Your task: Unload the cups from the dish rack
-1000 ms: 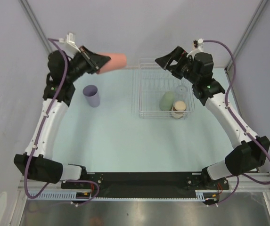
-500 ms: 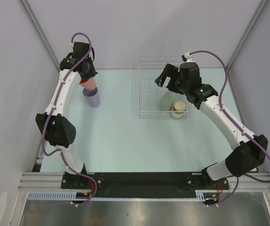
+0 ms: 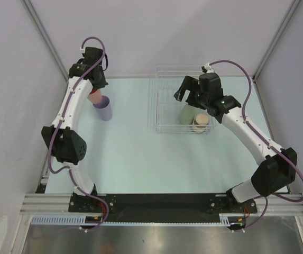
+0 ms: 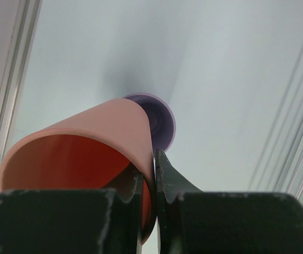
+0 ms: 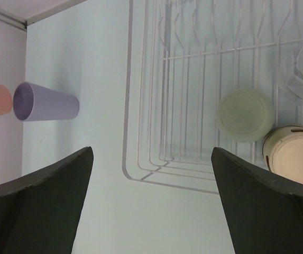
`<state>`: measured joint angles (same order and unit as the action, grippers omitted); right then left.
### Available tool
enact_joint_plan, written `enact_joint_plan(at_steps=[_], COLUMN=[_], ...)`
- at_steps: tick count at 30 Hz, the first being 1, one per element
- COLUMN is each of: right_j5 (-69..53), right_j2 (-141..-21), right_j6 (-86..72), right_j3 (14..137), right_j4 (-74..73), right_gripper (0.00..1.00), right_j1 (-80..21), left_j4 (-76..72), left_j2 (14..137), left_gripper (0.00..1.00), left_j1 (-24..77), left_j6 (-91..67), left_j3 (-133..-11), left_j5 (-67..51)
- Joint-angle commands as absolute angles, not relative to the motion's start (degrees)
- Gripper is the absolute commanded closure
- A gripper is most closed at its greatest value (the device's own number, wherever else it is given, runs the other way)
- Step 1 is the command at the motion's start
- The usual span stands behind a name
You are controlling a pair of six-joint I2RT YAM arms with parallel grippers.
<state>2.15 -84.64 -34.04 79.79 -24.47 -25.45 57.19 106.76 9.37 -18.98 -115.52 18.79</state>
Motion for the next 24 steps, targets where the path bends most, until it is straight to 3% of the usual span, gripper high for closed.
enact_joint_plan(at_steps=[1, 24], right_j5=[2.0, 2.5], right_j2=[-84.8, -85.4], right_j6=[-34.1, -33.0], right_j3=[79.2, 78.0], right_j4=[-22.4, -22.0], right_gripper=[0.00, 0.00], right_j1=[-25.7, -25.8], left_j4=[56.3, 53.9], left_j2=[105.3, 111.9], left_gripper=[1.00, 1.00], left_j1=[9.7, 10.6], left_j6=[-17.9, -19.5], left_j3=[-116.6, -114.8], left_j5=[18.2, 15.7])
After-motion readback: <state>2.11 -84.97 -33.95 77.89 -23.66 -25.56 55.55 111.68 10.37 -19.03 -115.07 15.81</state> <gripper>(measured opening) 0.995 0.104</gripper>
